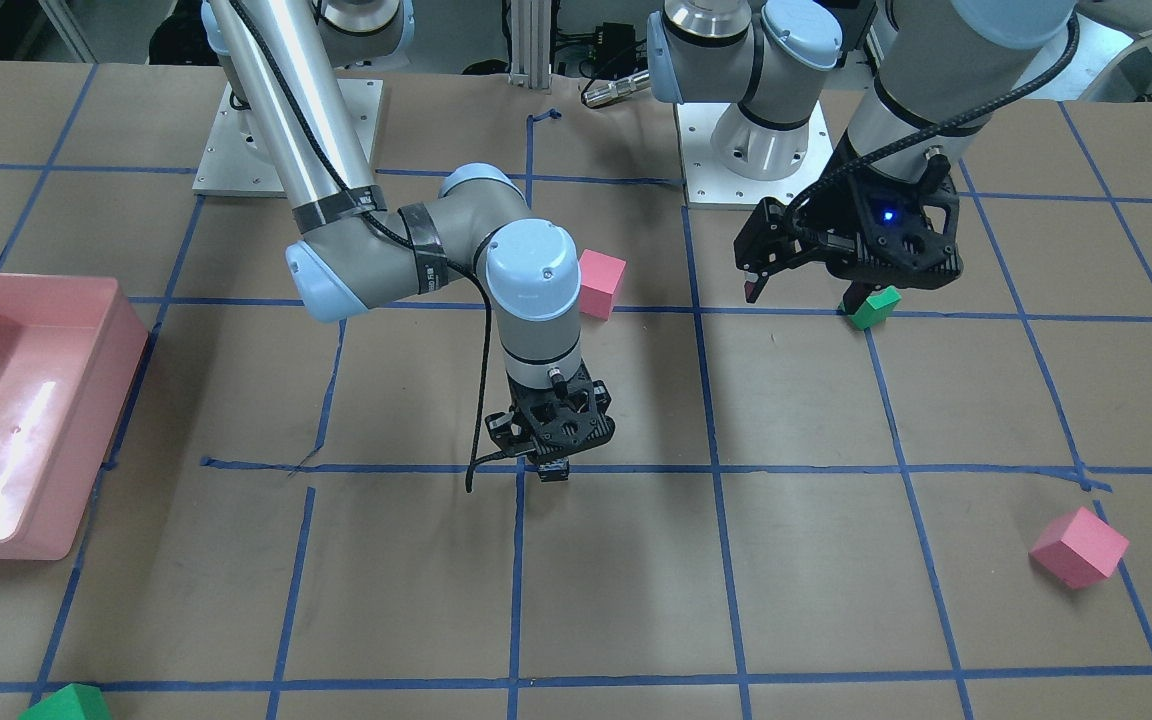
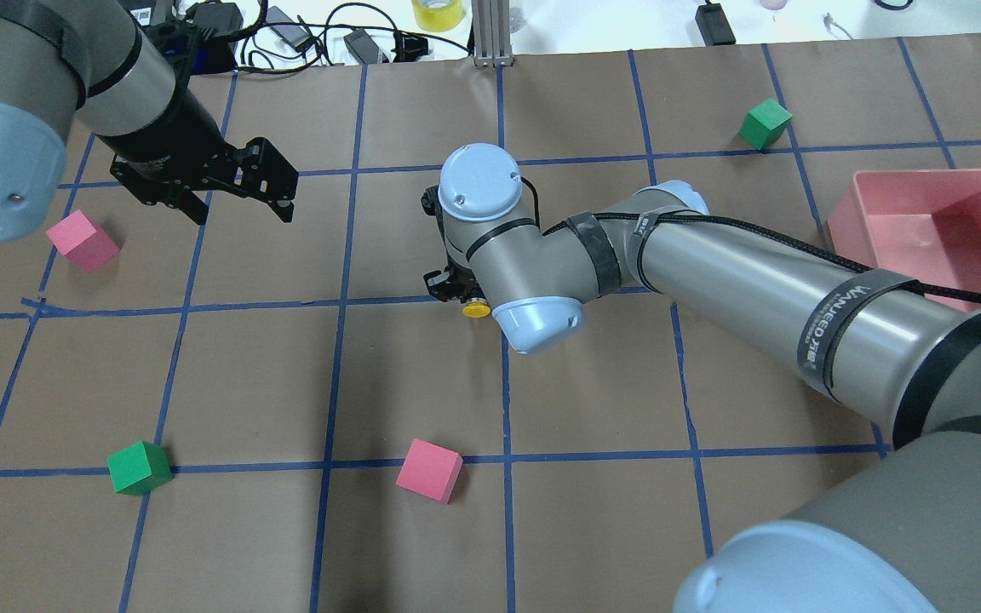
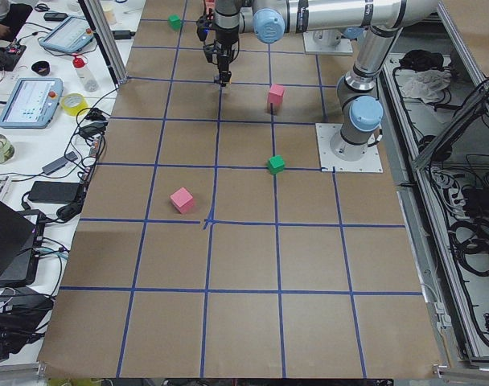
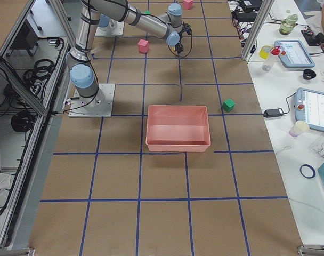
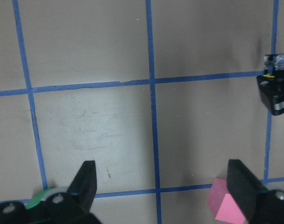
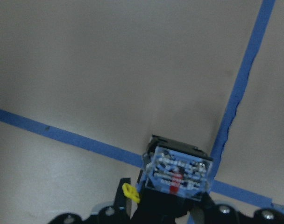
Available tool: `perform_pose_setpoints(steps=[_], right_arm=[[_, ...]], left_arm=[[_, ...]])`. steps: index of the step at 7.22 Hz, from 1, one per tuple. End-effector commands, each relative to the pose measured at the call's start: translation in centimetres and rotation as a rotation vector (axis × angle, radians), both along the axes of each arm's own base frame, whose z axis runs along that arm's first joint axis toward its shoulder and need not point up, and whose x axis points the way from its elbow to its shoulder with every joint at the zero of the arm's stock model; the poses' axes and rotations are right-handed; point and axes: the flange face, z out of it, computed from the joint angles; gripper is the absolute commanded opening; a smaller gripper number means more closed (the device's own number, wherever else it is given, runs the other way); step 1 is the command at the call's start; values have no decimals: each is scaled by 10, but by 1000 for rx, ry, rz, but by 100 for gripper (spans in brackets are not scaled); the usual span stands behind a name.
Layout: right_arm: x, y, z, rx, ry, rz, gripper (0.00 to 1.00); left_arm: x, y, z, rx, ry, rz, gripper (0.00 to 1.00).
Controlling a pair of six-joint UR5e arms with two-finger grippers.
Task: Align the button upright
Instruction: 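Lower the switch onto the table with the right gripper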
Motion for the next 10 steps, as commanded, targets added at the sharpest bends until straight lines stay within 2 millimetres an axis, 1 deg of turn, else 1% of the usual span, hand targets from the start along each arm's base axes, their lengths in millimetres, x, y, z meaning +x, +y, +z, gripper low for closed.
perform_pose_setpoints(steps=[1, 2, 3, 4, 5, 6, 7, 8, 9, 10], right_arm=[[0, 0, -7, 6, 10, 27, 0], [-1, 0, -9, -1, 33, 97, 7], [-3, 3, -14, 8, 40, 104, 9], [-7, 9, -23, 22, 58, 101, 13], [-8, 10, -24, 24, 66, 100, 30], [-9, 9, -23, 26, 65, 99, 69], [-9, 9, -21, 22, 67, 97, 94], [-9, 6, -15, 13, 63, 95, 100], [-13, 2, 4, -16, 53, 87, 100], [-25, -4, 36, -60, 37, 64, 100]], left_arm=[[0, -1, 3, -14, 6, -1, 100], [0, 0, 2, -12, 8, 0, 100], [0, -1, 2, -14, 8, -1, 100], [0, -2, 3, -20, 9, -1, 100], [0, -2, 2, -19, 9, 0, 100], [0, -2, 1, -17, 11, 3, 100], [0, -2, 1, -17, 11, 2, 100], [0, -2, 0, -15, 11, 2, 100], [0, -2, 0, -15, 9, 0, 100], [0, -2, 0, -16, 8, -1, 100]])
